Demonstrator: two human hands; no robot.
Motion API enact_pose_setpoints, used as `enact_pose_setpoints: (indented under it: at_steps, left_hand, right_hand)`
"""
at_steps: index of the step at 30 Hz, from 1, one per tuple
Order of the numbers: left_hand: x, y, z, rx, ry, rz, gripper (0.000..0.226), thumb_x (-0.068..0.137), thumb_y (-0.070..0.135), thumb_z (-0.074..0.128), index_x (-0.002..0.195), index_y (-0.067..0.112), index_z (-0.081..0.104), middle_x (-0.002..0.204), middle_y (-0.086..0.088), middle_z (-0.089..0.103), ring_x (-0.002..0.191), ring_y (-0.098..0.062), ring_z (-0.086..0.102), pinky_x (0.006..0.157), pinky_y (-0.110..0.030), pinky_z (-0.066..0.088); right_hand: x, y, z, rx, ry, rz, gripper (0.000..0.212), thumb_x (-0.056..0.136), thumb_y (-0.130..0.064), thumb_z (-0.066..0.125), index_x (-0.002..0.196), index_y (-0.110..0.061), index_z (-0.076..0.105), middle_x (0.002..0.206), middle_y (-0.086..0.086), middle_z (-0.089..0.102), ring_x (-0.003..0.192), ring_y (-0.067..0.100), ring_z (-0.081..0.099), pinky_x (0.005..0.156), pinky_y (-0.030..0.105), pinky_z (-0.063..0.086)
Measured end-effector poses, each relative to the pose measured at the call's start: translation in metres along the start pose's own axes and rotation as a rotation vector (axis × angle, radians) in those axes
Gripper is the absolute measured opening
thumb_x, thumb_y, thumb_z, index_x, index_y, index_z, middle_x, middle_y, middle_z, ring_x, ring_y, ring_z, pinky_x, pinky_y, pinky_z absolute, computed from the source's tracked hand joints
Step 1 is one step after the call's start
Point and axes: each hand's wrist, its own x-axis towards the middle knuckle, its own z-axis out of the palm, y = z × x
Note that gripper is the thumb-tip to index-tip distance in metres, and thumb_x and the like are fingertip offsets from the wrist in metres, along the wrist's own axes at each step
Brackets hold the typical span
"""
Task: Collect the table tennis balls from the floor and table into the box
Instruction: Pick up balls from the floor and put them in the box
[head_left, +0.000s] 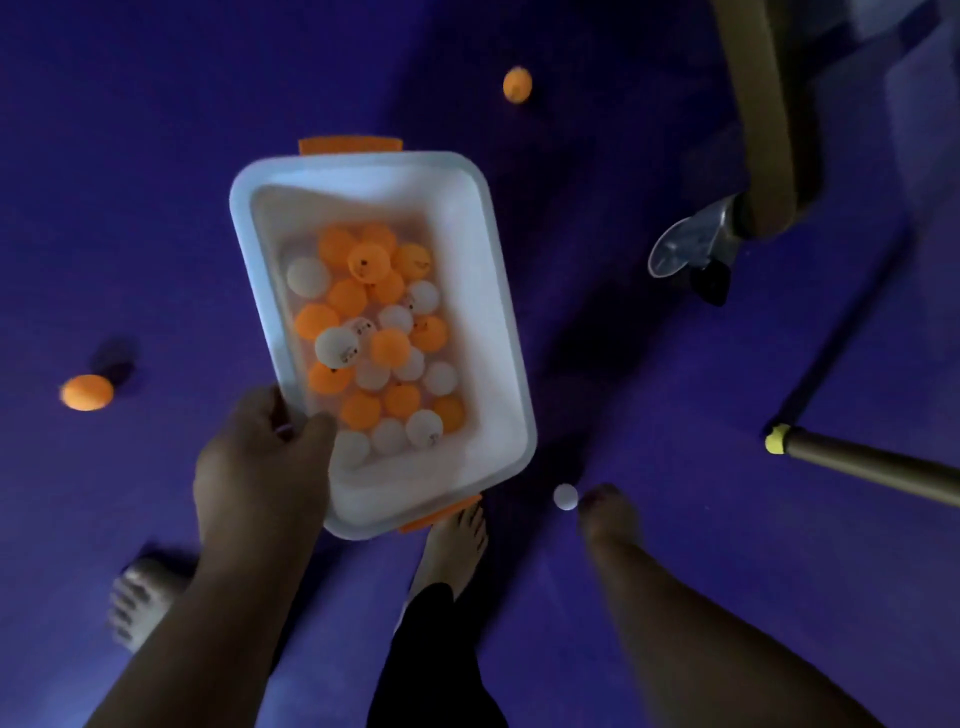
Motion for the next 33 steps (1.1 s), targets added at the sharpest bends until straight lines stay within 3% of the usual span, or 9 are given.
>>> enact_pose_setpoints:
  at_steps: [6,9,12,16,18,20,23,26,33]
  left_hand:
    - [0.05,-0.042,0.042,-0.076,0.012,0.013,0.013,0.089,0.022,0.059,0.096,0.03,0.053,0.073,0.018,0.054,0.068,-0.004,0.053,0.056,-0.023,0.04]
    - [0.039,-0.164,0.113,0.2,-0.284,0.129,0.033,0.102,0.028,0.031,0.131,0.022,0.045,0.091,-0.004,0.069,0.095,-0.034,0.064,0.094,-0.019,0.042]
    - [0.011,-0.278,0.237,0.417,-0.535,0.489,0.055,0.103,0.031,0.003,0.144,0.023,0.04,0.146,0.012,0.043,0.142,-0.025,0.027,0.117,-0.026,0.014]
    - [-0.014,-0.174,0.219,0.699,-0.939,0.686,0.057,0.102,0.033,0.03,0.151,0.01,0.012,0.16,-0.008,0.005,0.147,-0.031,0.005,0.116,-0.052,-0.001]
    - [0.017,-0.261,0.25,0.699,-1.093,0.757,0.064,0.1,0.038,0.036,0.152,0.012,0.009,0.16,-0.009,0.006,0.147,-0.03,0.008,0.116,-0.054,0.002]
    - [0.08,-0.254,0.221,0.358,-0.764,0.558,0.07,0.093,0.056,0.041,0.152,0.029,0.014,0.155,-0.006,0.03,0.142,-0.017,0.03,0.114,-0.051,0.025]
    - [0.138,-0.096,0.094,-0.054,-0.166,0.124,0.02,0.087,0.05,0.054,0.105,0.041,0.055,0.093,0.012,0.067,0.083,-0.002,0.064,0.063,-0.033,0.055]
    - [0.155,0.017,0.031,-0.154,-0.107,0.119,0.013,0.088,0.027,0.059,0.078,0.031,0.052,0.079,0.012,0.061,0.071,-0.01,0.061,0.058,-0.036,0.055]
    - [0.191,0.006,0.043,-0.152,-0.004,0.135,0.014,0.089,0.029,0.056,0.077,0.032,0.05,0.075,0.011,0.06,0.067,-0.006,0.059,0.048,-0.026,0.046]
  right_hand:
    - [0.063,0.005,0.07,0.184,0.001,0.126,0.045,0.085,-0.029,0.061,0.12,-0.001,0.055,0.11,0.022,0.064,0.098,0.037,0.063,0.088,0.041,0.051]
    - [0.091,0.008,0.086,0.21,-0.032,0.17,0.045,0.081,-0.029,0.063,0.117,-0.002,0.058,0.113,0.018,0.065,0.101,0.036,0.063,0.09,0.038,0.05]
    - [0.084,-0.038,0.06,0.252,0.03,0.122,0.032,0.085,-0.027,0.056,0.102,-0.001,0.064,0.103,0.019,0.067,0.096,0.033,0.064,0.082,0.033,0.047]
    - [0.089,-0.138,0.01,0.195,0.157,-0.161,0.027,0.095,-0.027,0.039,0.084,-0.01,0.056,0.085,0.005,0.061,0.078,0.022,0.054,0.071,0.027,0.036]
    - [0.099,-0.191,-0.011,0.169,0.219,-0.341,0.036,0.097,-0.031,0.037,0.081,-0.007,0.058,0.086,0.005,0.064,0.077,0.023,0.057,0.072,0.029,0.042]
    - [0.107,-0.237,-0.026,0.22,0.263,-0.473,0.034,0.096,-0.032,0.041,0.08,-0.007,0.056,0.093,0.01,0.064,0.078,0.026,0.06,0.073,0.032,0.049]
    - [0.113,-0.301,-0.049,0.199,0.351,-0.652,0.007,0.093,-0.017,0.048,0.095,-0.01,0.05,0.114,0.005,0.047,0.086,0.018,0.05,0.077,0.03,0.046]
    - [0.116,-0.357,-0.069,0.077,0.435,-0.757,0.041,0.092,-0.016,0.049,0.132,-0.021,0.04,0.138,0.006,0.031,0.085,0.02,0.051,0.073,0.031,0.044]
    - [0.143,-0.428,-0.08,-0.167,0.357,-0.729,0.065,0.093,-0.011,0.044,0.147,-0.038,0.019,0.158,0.007,-0.004,0.116,0.032,0.05,0.091,0.032,0.042]
